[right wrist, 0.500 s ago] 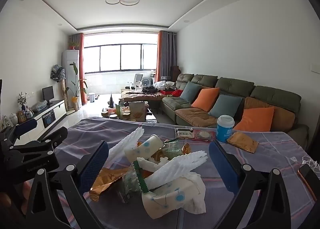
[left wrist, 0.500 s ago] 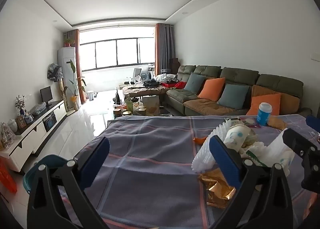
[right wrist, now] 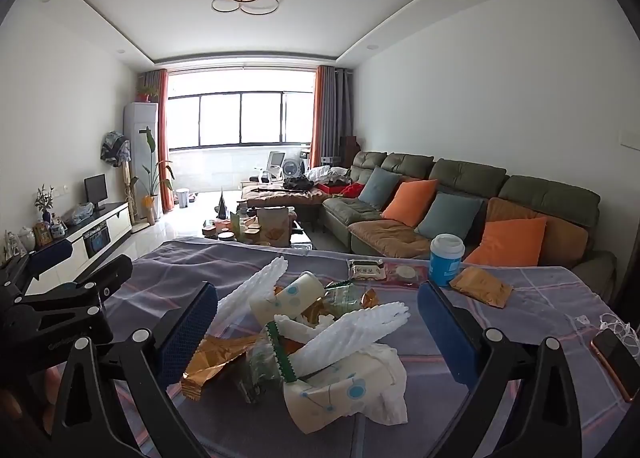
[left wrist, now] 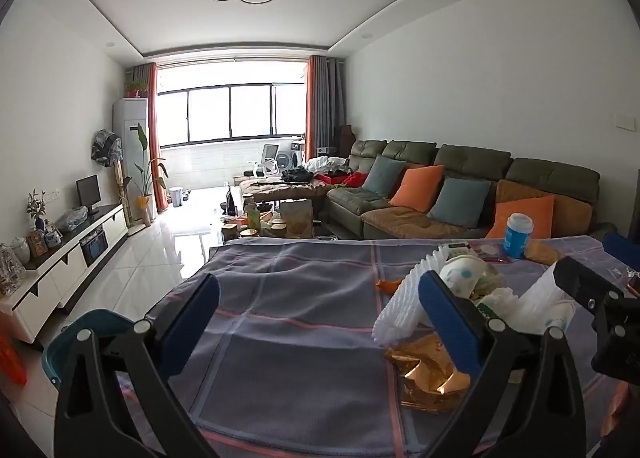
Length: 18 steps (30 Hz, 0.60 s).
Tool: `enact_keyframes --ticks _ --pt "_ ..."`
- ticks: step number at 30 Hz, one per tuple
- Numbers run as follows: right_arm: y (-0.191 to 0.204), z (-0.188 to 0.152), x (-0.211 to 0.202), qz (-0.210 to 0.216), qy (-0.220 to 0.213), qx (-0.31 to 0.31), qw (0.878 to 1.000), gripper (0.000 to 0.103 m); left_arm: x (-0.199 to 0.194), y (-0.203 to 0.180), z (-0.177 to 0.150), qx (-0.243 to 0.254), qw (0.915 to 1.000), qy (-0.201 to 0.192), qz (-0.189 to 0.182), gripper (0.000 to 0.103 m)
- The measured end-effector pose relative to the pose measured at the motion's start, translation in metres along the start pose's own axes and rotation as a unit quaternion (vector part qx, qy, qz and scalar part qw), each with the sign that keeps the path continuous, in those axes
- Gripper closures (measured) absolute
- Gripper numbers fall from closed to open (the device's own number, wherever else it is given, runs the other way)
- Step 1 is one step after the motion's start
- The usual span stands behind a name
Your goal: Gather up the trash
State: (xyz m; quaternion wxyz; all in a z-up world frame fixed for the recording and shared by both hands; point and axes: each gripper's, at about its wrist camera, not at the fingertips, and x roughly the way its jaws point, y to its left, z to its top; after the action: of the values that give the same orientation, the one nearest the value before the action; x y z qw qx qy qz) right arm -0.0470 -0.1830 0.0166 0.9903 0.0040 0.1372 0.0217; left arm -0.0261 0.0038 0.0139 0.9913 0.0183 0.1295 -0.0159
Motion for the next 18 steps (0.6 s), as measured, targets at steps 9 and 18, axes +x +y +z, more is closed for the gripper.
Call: enact_keyframes --ticks 9,18 --pt "0.004 0.006 -0.012 -0.001 -0.007 0.003 1.000 0.004 -0.011 0.003 0.003 -0.003 1.0000 -0.007 -0.006 0.003" --pt "0.005 0.006 -0.014 -0.001 -0.008 0.002 1.000 0.004 -0.012 0.003 0.003 -0.004 0.9999 -0.010 -0.010 0.003"
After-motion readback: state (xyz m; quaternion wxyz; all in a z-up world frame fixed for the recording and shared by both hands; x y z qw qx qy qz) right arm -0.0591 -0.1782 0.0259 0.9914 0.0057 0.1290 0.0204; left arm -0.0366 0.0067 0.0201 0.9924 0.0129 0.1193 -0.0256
